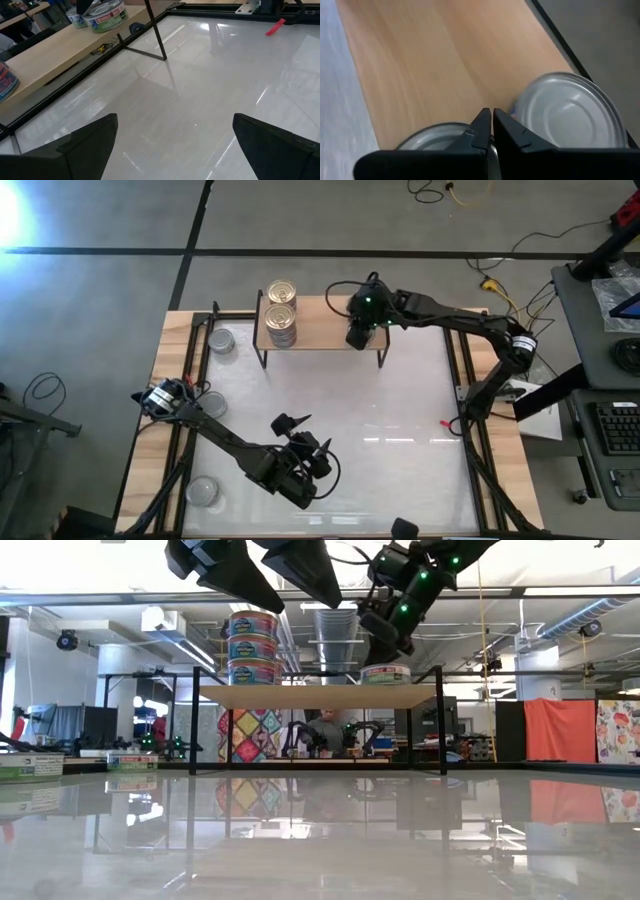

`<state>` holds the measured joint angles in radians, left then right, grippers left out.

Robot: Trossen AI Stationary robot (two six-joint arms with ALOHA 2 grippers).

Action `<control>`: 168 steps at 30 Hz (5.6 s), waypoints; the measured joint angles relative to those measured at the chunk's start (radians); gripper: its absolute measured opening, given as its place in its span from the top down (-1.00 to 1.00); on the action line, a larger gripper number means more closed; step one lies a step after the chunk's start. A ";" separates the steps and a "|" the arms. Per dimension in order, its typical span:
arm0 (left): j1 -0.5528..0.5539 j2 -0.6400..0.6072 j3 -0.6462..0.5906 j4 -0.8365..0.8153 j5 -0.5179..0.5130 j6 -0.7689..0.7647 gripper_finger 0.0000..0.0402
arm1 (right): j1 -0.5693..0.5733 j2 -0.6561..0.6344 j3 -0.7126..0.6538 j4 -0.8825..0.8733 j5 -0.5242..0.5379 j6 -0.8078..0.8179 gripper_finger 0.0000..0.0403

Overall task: Stack canned seafood by type on shelf
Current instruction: Put the green tuna can on the shelf, then stack the green tuna can on top of the other green tuna on the shelf

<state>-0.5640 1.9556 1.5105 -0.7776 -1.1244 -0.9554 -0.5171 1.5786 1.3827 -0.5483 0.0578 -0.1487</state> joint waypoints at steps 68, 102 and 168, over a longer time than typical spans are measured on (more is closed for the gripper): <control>0.000 0.001 0.000 0.010 -0.002 0.011 -0.89 | -0.033 -0.080 0.006 -0.234 -0.188 -0.140 0.94; 0.003 0.001 0.000 0.026 -0.002 0.011 -0.89 | -0.036 -0.067 -0.009 -0.166 -0.186 -0.107 0.94; -0.046 -0.023 0.000 -0.168 0.123 -0.059 -0.82 | 0.037 -0.192 0.122 -0.242 -0.135 -0.002 0.94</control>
<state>-0.6101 1.9330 1.5108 -0.9454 -1.0012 -1.0147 -0.4801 1.3861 1.5047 -0.7898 -0.0772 -0.1509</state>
